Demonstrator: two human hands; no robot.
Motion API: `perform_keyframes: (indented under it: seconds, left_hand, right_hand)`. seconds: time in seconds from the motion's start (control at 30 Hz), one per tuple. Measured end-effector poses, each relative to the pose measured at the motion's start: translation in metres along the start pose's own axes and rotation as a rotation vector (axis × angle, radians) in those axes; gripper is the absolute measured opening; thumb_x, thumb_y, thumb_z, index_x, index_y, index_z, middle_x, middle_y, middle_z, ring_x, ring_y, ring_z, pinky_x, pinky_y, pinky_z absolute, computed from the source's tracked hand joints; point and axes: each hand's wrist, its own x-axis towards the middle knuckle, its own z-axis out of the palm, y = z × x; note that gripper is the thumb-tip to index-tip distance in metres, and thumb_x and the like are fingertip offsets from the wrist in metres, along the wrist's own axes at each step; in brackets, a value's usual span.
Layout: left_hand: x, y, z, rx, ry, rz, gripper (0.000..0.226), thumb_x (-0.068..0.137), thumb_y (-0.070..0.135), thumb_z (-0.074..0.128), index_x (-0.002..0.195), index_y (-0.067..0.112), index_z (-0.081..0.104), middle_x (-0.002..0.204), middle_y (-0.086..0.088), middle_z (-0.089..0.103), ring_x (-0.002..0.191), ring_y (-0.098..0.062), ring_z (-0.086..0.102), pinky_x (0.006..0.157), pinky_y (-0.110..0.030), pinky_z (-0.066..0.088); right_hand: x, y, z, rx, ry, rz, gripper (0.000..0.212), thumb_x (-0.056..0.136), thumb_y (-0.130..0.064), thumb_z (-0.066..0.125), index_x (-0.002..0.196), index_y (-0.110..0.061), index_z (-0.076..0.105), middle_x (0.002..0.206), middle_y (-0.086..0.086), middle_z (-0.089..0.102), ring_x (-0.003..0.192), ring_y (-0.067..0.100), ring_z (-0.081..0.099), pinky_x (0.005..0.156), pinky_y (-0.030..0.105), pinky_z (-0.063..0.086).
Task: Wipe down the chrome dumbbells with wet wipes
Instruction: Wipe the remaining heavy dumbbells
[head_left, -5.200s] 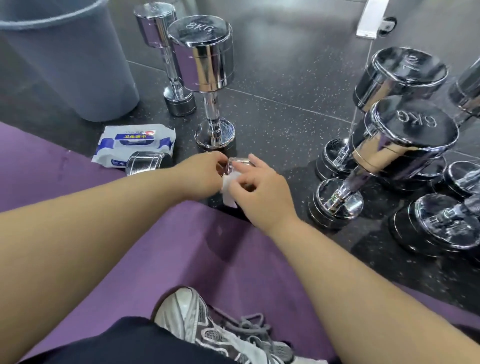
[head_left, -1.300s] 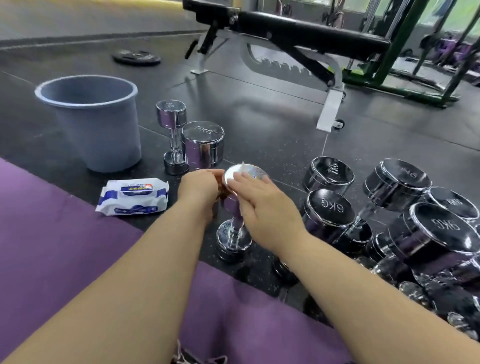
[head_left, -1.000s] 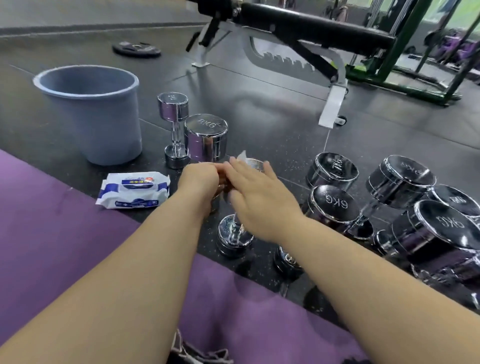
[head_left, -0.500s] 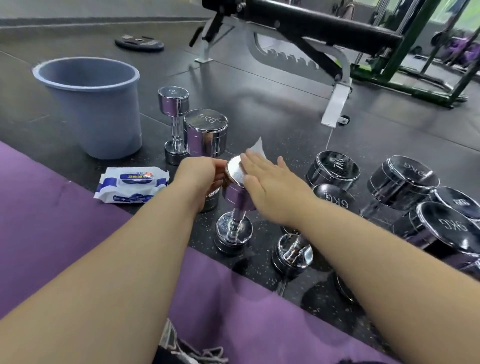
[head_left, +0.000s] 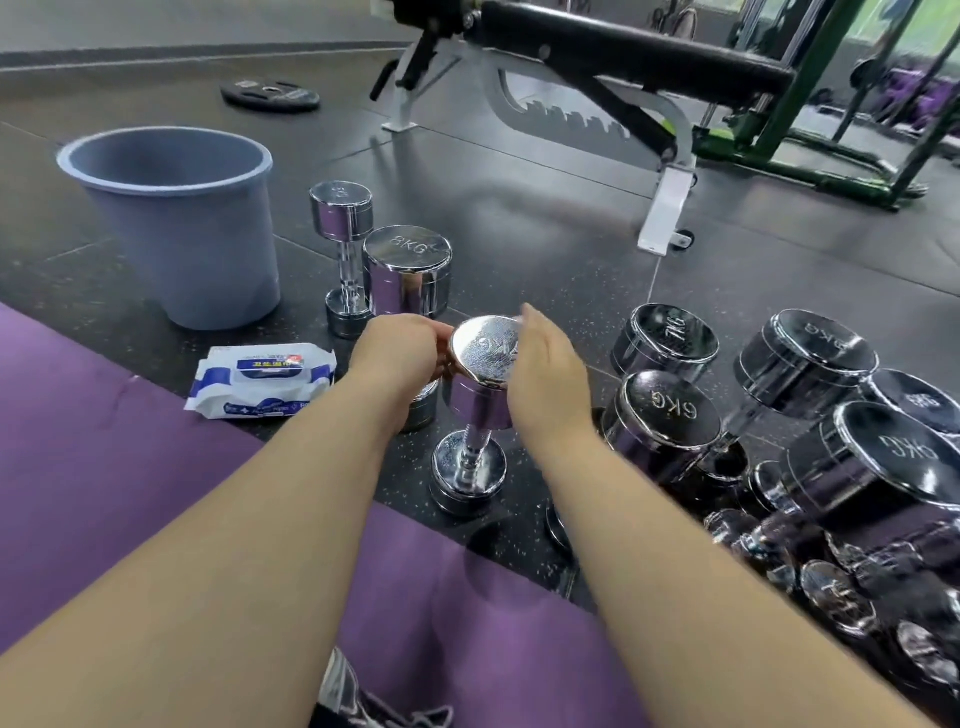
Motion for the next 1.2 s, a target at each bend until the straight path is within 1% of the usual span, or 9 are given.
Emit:
perform_keyframes:
  seconds: [0.17, 0.33, 0.5, 0.63, 0.73, 0.87, 1.03, 1.1, 1.2]
  left_hand:
    - [0.003, -0.008, -0.002, 0.084, 0.066, 0.034, 0.043, 0.072, -0.004, 0.039, 0.066, 0.018, 0.075, 0.074, -0.007, 0.074, 0.076, -0.026, 0.065, 0.089, -0.049, 0.057]
    - [-0.005, -0.006, 0.001, 0.109, 0.078, 0.047, 0.035, 0.068, 0.002, 0.043, 0.067, 0.02, 0.073, 0.076, -0.003, 0.073, 0.085, -0.027, 0.066, 0.09, -0.047, 0.056]
    - [-0.003, -0.006, 0.007, 0.153, 0.104, 0.066, 0.034, 0.059, 0.013, 0.041, 0.068, 0.024, 0.072, 0.076, -0.001, 0.072, 0.078, -0.026, 0.061, 0.076, -0.041, 0.054]
    - [0.002, -0.012, 0.005, 0.134, 0.083, 0.069, 0.036, 0.072, 0.0, 0.042, 0.073, 0.02, 0.072, 0.066, 0.0, 0.068, 0.065, -0.019, 0.054, 0.065, -0.029, 0.042]
    - [0.005, -0.014, 0.002, 0.109, 0.077, 0.062, 0.04, 0.078, -0.006, 0.04, 0.071, 0.02, 0.07, 0.056, 0.004, 0.064, 0.059, -0.017, 0.051, 0.063, -0.028, 0.041]
    - [0.01, -0.014, 0.004, 0.071, 0.085, 0.064, 0.036, 0.072, 0.002, 0.043, 0.064, 0.018, 0.074, 0.063, 0.001, 0.07, 0.068, -0.022, 0.06, 0.075, -0.036, 0.053]
    - [0.016, -0.008, 0.012, -0.262, 0.09, 0.032, 0.03, 0.096, 0.015, 0.043, 0.117, 0.023, 0.064, 0.092, 0.006, 0.066, 0.075, -0.009, 0.059, 0.066, -0.026, 0.044]
    - [0.018, -0.004, 0.017, -0.34, -0.022, 0.066, 0.031, 0.101, 0.017, 0.04, 0.123, 0.025, 0.06, 0.093, 0.01, 0.069, 0.077, -0.003, 0.066, 0.07, -0.025, 0.045]
    - [0.022, -0.009, 0.021, -0.285, -0.107, 0.113, 0.027, 0.096, 0.017, 0.051, 0.116, 0.017, 0.068, 0.099, -0.002, 0.076, 0.097, -0.02, 0.071, 0.092, -0.038, 0.052]
  right_hand:
    - [-0.054, 0.007, 0.031, 0.327, 0.097, 0.125, 0.061, 0.103, -0.048, 0.026, 0.157, -0.029, 0.004, 0.16, -0.011, 0.016, 0.146, 0.005, 0.015, 0.117, 0.022, 0.01]
    - [0.014, 0.006, 0.019, 0.578, 0.139, 0.381, 0.071, 0.097, -0.067, 0.021, 0.151, -0.023, 0.034, 0.152, -0.007, 0.038, 0.141, 0.016, 0.033, 0.118, 0.043, 0.027]
    - [-0.035, 0.02, 0.05, 0.512, 0.175, 0.305, 0.065, 0.101, -0.058, 0.029, 0.156, -0.027, 0.015, 0.149, -0.014, 0.028, 0.124, 0.002, 0.039, 0.094, 0.001, 0.032]
    - [-0.007, 0.024, 0.042, 0.725, 0.2, 0.394, 0.108, 0.063, -0.097, 0.027, 0.142, -0.026, 0.048, 0.141, 0.0, 0.054, 0.125, 0.022, 0.055, 0.109, 0.047, 0.041]
    - [0.022, 0.015, 0.013, 0.619, 0.108, 0.346, 0.088, 0.083, -0.084, 0.018, 0.12, -0.02, 0.066, 0.127, 0.009, 0.064, 0.112, 0.022, 0.058, 0.104, 0.044, 0.042]
    - [0.043, -0.005, -0.007, 0.244, -0.157, 0.147, 0.093, 0.085, -0.083, 0.014, 0.141, -0.018, 0.05, 0.112, -0.004, 0.065, 0.126, 0.018, 0.049, 0.115, 0.048, 0.027]
    - [0.071, -0.051, -0.002, -0.081, -0.471, 0.103, 0.09, 0.083, -0.085, 0.017, 0.149, -0.029, 0.039, 0.107, 0.009, 0.069, 0.104, 0.022, 0.06, 0.104, 0.04, 0.034]
    - [0.073, -0.058, 0.006, -0.056, -0.487, 0.084, 0.085, 0.084, -0.083, 0.024, 0.148, -0.029, 0.04, 0.125, 0.004, 0.061, 0.111, 0.021, 0.059, 0.104, 0.042, 0.039]
    - [0.078, -0.057, 0.006, 0.052, -0.393, 0.031, 0.078, 0.092, -0.074, 0.024, 0.151, -0.023, 0.033, 0.142, -0.005, 0.045, 0.127, 0.018, 0.047, 0.109, 0.044, 0.039]
